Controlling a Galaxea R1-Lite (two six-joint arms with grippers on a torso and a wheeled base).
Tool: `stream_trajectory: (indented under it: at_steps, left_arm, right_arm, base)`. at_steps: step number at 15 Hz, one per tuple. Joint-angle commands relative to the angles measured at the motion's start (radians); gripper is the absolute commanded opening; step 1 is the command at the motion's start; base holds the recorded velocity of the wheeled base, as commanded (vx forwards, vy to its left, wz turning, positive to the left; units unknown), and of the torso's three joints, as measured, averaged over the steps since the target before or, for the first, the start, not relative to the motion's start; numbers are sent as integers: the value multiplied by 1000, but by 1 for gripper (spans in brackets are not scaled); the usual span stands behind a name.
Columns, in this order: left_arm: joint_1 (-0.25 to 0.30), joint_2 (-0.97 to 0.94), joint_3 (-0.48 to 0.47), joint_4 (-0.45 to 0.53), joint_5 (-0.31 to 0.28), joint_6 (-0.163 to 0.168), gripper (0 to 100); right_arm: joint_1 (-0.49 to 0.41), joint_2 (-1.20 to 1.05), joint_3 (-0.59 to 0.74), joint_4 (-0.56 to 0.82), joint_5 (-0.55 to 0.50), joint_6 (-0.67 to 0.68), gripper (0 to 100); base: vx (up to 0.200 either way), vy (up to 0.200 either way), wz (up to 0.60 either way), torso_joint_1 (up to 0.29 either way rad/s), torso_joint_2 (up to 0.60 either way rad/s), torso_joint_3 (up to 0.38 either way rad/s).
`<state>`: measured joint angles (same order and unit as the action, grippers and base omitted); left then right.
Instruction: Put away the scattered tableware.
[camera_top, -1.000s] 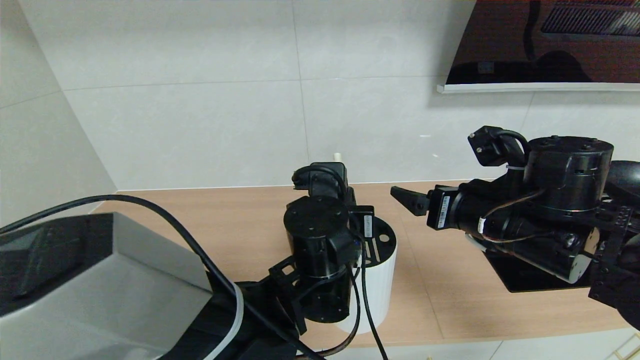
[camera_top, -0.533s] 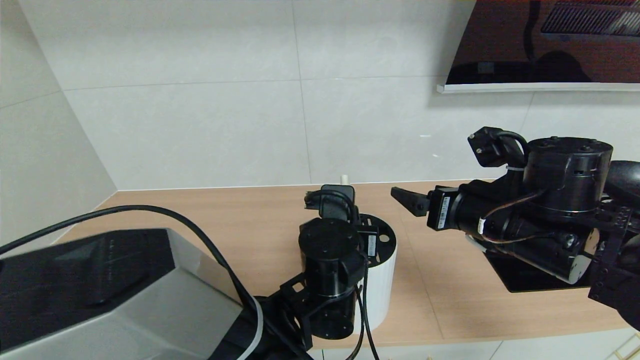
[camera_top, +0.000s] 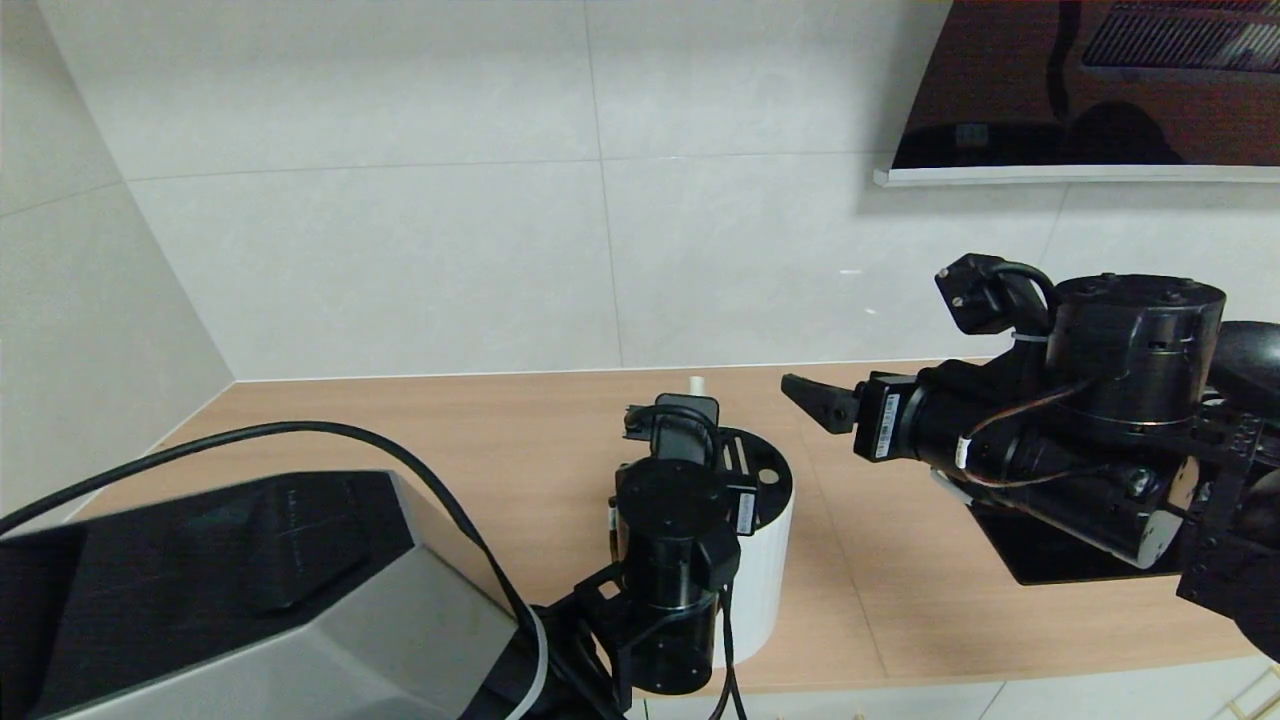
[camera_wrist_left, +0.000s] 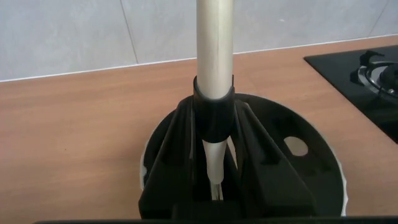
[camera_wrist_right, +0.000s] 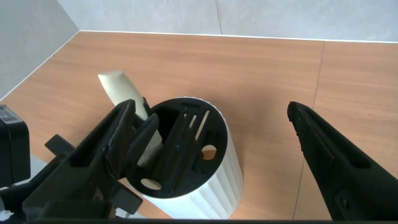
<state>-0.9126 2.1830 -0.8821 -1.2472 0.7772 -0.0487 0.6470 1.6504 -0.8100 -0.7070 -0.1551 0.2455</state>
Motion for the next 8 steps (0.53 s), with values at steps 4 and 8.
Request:
stream_trajectory:
  at_steps: [4, 8]
  left_arm:
    - [0, 4, 0, 0, 0, 1, 100]
    - [0, -3, -1, 0, 0, 1, 100]
  right_arm:
    - [0, 2, 2, -2, 0, 0, 100]
    - [2, 0, 2, -2, 0, -2, 100]
  base:
    - [0, 0, 0, 0, 0, 0]
    - [0, 0, 0, 0, 0, 0]
